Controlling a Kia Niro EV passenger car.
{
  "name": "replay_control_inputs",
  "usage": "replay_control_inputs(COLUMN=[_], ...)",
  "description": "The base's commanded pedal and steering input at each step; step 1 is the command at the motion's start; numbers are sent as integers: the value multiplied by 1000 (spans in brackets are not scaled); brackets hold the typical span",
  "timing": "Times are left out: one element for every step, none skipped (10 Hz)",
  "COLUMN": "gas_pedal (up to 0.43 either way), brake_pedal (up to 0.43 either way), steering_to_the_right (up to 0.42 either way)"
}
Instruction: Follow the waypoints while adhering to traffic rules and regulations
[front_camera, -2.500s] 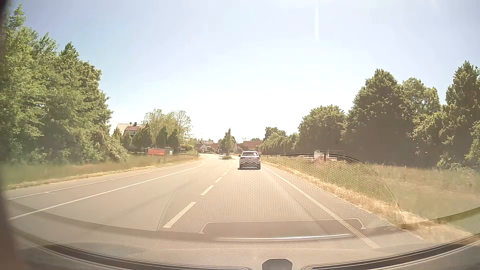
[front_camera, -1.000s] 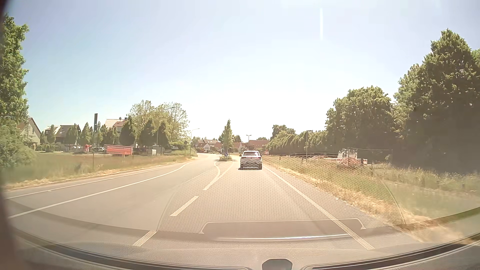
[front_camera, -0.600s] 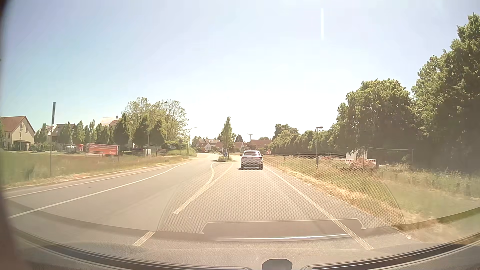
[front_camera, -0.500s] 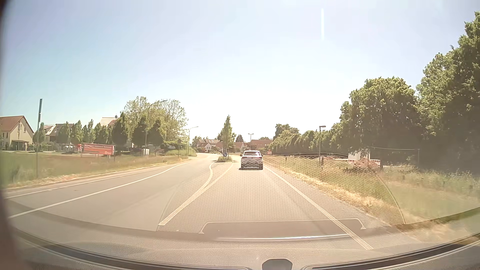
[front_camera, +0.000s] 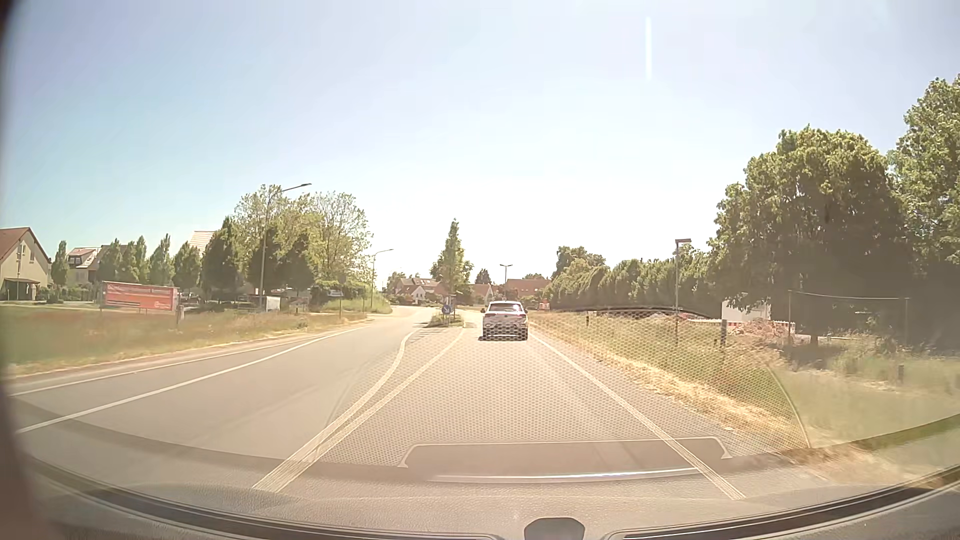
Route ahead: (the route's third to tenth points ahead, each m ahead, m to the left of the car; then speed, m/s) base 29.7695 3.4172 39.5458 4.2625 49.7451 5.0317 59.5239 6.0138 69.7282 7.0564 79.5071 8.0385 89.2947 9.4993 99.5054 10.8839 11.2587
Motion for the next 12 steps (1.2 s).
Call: replay_control_inputs(gas_pedal=[0,0,0,0,0,0,0,0,0,0,0,0], brake_pedal=[30,30,30,30,30,30,30,30,30,30,30,30], steering_to_the_right=[-4,-4,-4,-4,-5,-5,-5,-5,-4,-5,-5,-5])
